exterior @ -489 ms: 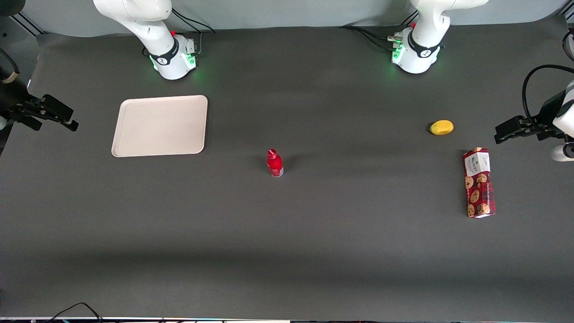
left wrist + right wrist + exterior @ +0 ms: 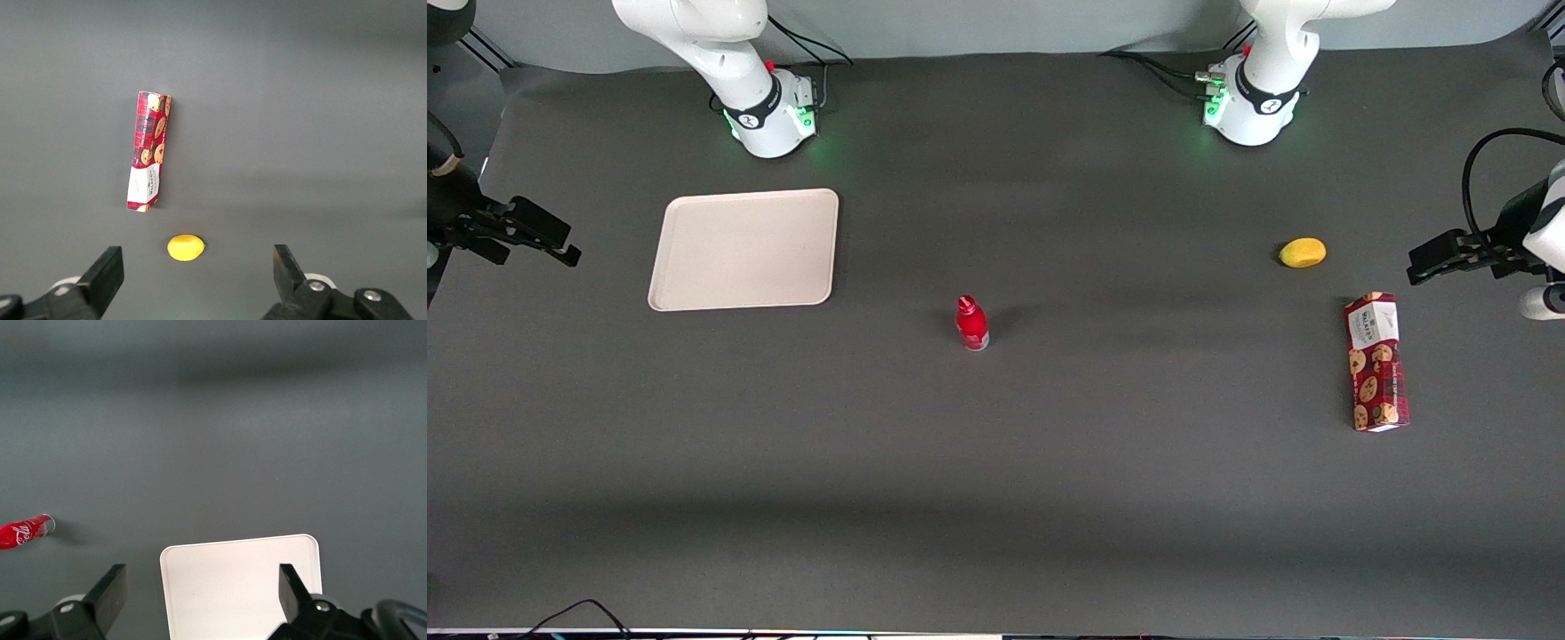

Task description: Place coke bottle on tray

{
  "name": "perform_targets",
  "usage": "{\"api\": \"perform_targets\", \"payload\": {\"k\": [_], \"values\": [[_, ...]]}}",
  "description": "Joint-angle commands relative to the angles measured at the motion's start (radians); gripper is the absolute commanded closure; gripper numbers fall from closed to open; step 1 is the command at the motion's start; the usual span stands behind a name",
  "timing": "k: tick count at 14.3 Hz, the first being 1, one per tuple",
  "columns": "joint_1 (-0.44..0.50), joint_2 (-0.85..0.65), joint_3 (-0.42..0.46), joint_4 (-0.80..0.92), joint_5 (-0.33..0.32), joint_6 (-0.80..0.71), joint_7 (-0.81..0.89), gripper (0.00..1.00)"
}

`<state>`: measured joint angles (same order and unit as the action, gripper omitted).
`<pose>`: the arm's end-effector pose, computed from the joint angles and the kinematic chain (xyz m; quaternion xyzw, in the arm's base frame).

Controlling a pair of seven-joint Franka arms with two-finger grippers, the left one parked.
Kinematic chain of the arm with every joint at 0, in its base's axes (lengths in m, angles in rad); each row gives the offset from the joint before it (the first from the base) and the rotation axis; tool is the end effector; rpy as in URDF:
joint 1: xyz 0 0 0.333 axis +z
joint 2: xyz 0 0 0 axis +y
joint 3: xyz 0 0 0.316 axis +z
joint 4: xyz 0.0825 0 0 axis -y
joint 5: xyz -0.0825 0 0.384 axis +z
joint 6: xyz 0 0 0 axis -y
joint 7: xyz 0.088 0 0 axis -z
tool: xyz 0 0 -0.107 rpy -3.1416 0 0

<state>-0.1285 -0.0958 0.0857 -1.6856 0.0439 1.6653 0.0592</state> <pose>0.5331 -0.0163 0.6304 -0.9978 0.0522 -0.0374 0.0181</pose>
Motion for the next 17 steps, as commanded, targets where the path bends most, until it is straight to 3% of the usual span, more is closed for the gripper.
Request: {"api": "perform_targets", "payload": {"k": [1, 5, 8, 11, 14, 17], "values": [[-0.011, 0.016, -0.001, 0.030, -0.012, -0.022, -0.025, 0.00], [0.009, 0.011, 0.028, 0.004, -0.001, -0.029, 0.010, 0.00], [0.009, 0.021, 0.202, -0.038, 0.002, 0.007, 0.227, 0.00], [0.009, 0.027, 0.324, -0.123, 0.005, 0.092, 0.358, 0.00], [0.009, 0.019, 0.422, -0.210, 0.091, 0.209, 0.473, 0.00], [0.010, 0.048, 0.561, -0.255, 0.091, 0.322, 0.667, 0.00]]}}
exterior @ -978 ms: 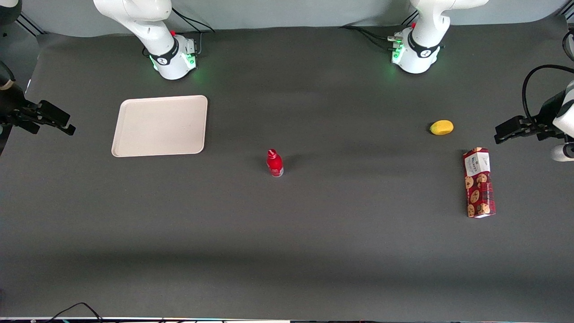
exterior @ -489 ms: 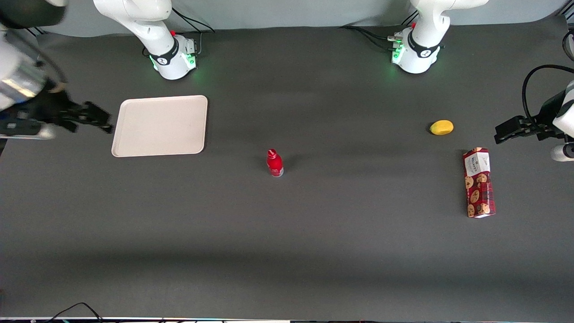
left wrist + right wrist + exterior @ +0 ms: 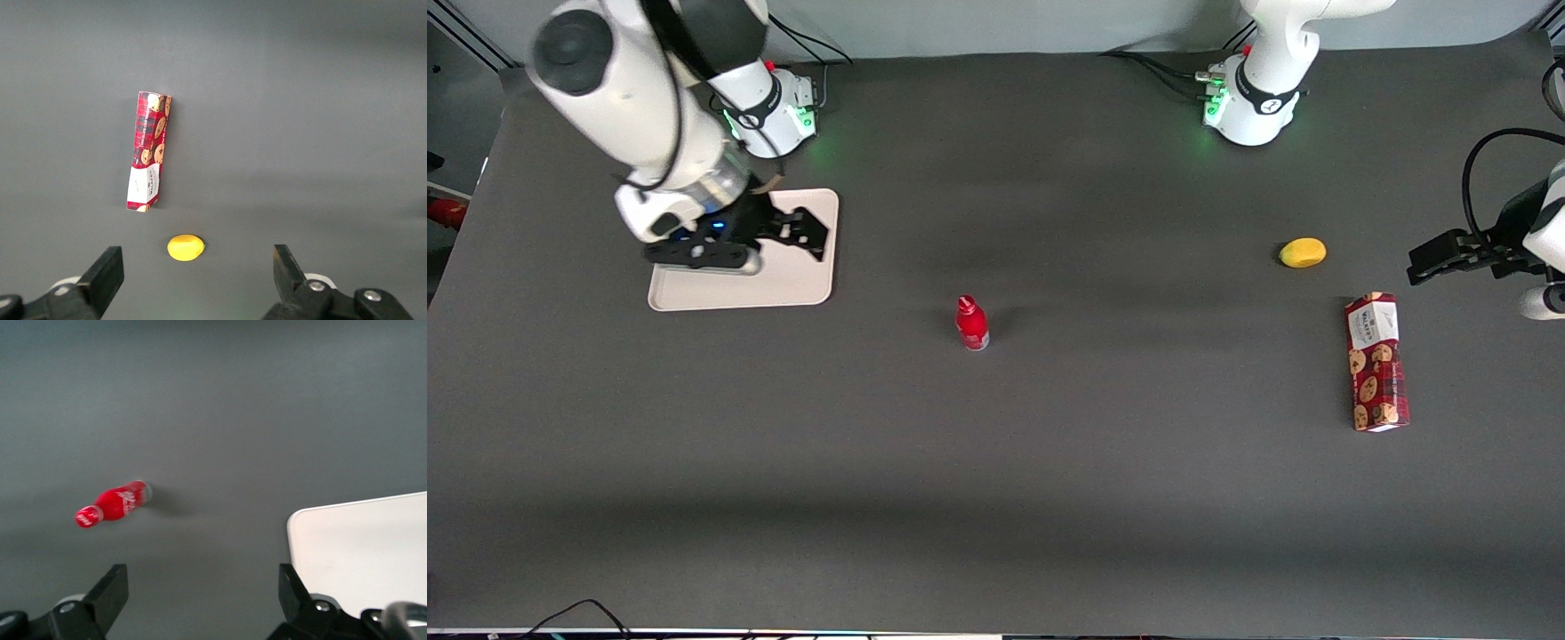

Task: Place coke bottle on tray
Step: 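Move the open right gripper over the red Coca-Cola bottle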

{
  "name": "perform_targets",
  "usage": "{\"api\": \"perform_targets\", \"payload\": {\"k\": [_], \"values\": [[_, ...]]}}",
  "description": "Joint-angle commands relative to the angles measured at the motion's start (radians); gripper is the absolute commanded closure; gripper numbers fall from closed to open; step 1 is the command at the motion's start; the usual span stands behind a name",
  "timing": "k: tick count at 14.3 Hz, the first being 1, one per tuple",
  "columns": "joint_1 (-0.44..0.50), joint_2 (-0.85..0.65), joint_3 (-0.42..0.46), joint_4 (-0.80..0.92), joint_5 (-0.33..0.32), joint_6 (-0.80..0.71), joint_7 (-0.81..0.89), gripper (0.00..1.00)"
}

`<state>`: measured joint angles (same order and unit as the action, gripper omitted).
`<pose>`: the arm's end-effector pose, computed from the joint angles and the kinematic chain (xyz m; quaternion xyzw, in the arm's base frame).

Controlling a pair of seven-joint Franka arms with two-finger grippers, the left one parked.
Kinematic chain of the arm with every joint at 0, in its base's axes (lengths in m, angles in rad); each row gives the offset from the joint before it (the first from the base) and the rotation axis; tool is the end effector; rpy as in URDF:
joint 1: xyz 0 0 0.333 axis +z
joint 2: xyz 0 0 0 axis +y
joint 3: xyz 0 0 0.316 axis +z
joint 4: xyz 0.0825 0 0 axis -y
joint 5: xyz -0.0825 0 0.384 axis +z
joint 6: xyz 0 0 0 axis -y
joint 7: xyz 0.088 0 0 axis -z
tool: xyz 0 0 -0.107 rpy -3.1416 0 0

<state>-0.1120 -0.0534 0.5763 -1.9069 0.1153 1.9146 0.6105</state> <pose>0.4889 0.2597 0.5190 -0.9947 0.0908 -0.0022 0.0481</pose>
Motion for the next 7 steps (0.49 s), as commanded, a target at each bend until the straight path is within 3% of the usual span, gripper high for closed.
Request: {"api": "perform_targets", "payload": {"k": [1, 4, 5, 7], "values": [[-0.006, 0.032, 0.109, -0.032, 0.017, 0.104, 0.162, 0.00], [0.003, 0.095, 0.175, -0.027, -0.025, 0.188, 0.309, 0.00], [0.030, 0.104, 0.181, -0.027, -0.067, 0.208, 0.375, 0.00], [0.099, 0.159, 0.181, -0.020, -0.214, 0.210, 0.495, 0.00]]}}
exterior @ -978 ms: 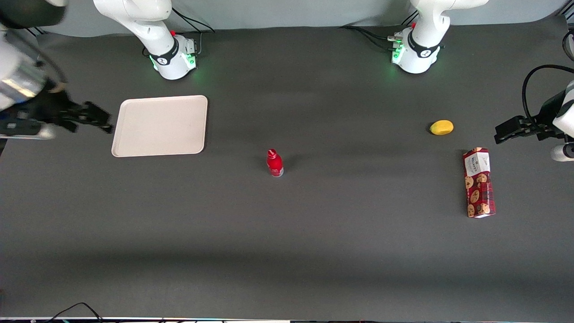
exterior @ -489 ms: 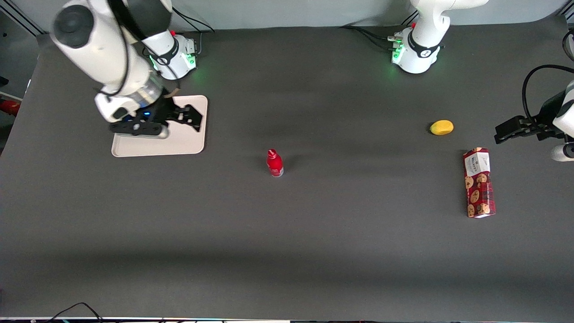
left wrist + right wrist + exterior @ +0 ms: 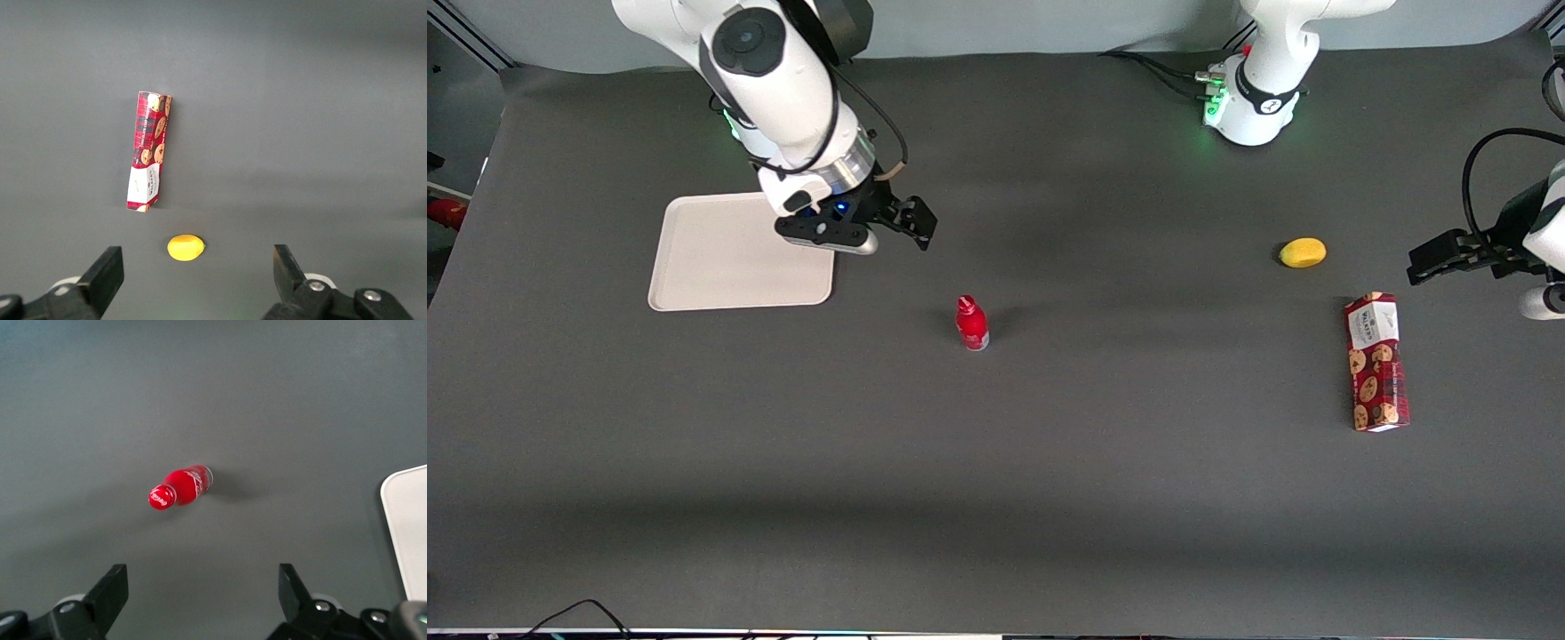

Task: Place coke bottle on tray
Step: 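Move the open right gripper over the red Coca-Cola bottle, then lower the right gripper around the bottle and close on its body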

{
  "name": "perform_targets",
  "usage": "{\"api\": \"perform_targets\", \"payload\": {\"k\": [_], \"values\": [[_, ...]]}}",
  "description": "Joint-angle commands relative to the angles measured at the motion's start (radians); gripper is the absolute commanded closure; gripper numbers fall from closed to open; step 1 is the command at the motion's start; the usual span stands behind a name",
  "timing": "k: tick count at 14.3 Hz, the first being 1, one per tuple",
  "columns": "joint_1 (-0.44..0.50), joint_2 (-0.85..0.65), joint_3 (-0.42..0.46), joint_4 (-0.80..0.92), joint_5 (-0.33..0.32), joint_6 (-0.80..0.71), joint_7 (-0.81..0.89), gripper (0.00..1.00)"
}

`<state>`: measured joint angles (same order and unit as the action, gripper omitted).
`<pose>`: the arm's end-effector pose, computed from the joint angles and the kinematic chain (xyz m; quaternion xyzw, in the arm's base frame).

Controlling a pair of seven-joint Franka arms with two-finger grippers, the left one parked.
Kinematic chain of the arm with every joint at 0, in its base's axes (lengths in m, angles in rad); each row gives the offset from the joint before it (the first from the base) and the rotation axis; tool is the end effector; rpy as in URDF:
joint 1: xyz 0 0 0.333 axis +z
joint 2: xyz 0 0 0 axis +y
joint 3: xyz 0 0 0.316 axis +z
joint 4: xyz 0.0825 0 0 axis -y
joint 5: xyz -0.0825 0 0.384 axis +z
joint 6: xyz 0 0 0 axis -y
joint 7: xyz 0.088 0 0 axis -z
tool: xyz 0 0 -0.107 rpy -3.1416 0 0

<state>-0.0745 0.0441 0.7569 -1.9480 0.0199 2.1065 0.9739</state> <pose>0.4512 0.3620 0.4740 -0.9863 0.1506 -0.0250 0.0627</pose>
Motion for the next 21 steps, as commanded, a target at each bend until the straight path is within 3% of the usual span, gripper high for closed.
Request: {"api": "perform_targets", "payload": {"k": [1, 2, 6, 9, 13, 21], "values": [[0.091, 0.107, 0.001, 0.043, -0.197, 0.018, 0.179, 0.00], [0.126, 0.196, 0.001, 0.093, -0.280, 0.014, 0.204, 0.00], [0.193, 0.327, -0.001, 0.124, -0.469, 0.010, 0.155, 0.00], [0.186, 0.353, -0.004, 0.136, -0.466, 0.018, -0.004, 0.00], [0.168, 0.388, -0.014, 0.144, -0.453, 0.105, -0.021, 0.00], [0.186, 0.497, -0.024, 0.204, -0.465, 0.106, -0.015, 0.00]]}}
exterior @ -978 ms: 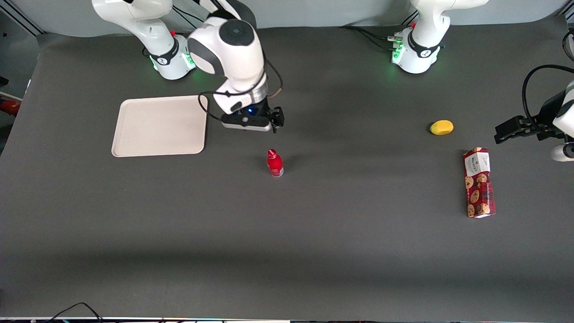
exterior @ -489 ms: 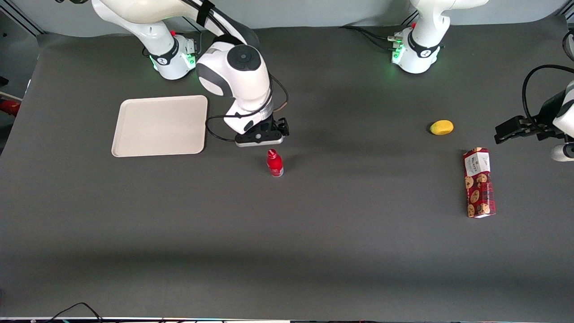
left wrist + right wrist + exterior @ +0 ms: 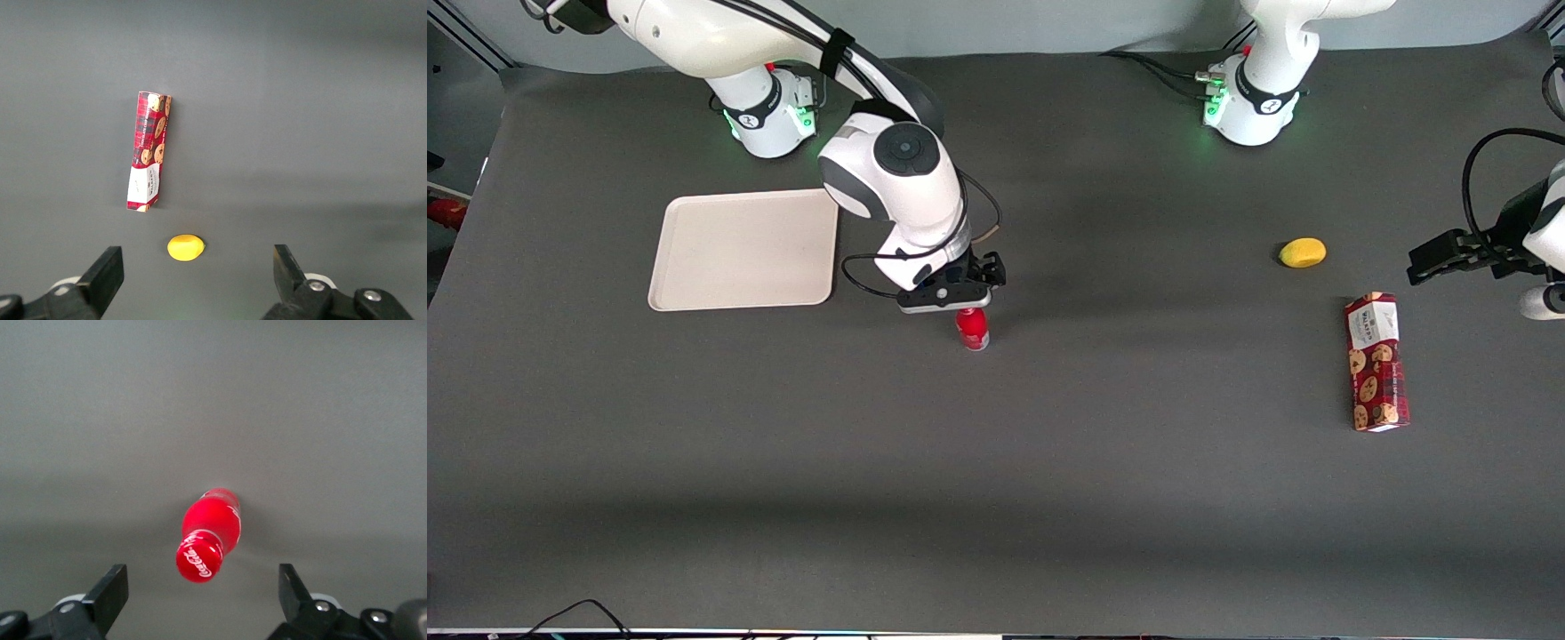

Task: Place coke bottle on tray
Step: 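Lower the right gripper around the bottle and close on its body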

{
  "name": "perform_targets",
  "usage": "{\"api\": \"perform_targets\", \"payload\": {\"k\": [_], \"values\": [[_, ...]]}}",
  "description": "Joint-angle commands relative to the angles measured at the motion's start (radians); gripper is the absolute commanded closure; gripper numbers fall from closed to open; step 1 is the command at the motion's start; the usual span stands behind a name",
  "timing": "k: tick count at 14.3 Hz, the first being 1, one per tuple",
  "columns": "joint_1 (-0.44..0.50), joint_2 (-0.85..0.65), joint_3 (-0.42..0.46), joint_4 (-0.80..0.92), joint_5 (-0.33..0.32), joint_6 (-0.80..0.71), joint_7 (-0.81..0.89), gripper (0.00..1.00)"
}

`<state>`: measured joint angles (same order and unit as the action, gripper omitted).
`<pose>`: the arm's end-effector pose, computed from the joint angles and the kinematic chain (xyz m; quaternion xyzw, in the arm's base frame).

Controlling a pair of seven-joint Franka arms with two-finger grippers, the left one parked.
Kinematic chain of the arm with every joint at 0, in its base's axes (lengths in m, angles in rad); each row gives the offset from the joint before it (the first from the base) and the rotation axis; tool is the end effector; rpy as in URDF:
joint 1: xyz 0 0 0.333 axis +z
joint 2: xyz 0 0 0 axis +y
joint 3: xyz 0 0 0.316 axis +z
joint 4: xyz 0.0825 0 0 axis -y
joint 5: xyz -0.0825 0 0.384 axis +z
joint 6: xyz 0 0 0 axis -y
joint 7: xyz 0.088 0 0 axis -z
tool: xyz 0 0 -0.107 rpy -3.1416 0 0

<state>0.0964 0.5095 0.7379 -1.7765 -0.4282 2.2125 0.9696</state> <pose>0.4833 0.4426 0.3399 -0.9989 -0.0173 -0.0331 0.0267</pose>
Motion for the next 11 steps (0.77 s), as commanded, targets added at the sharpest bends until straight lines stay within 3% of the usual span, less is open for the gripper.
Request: {"api": "perform_targets", "payload": {"k": [1, 11], "values": [[0.014, 0.041, -0.005, 0.032, -0.021, 0.001, -0.012, 0.00], [0.017, 0.125, -0.028, 0.051, -0.081, 0.024, -0.014, 0.00]]}}
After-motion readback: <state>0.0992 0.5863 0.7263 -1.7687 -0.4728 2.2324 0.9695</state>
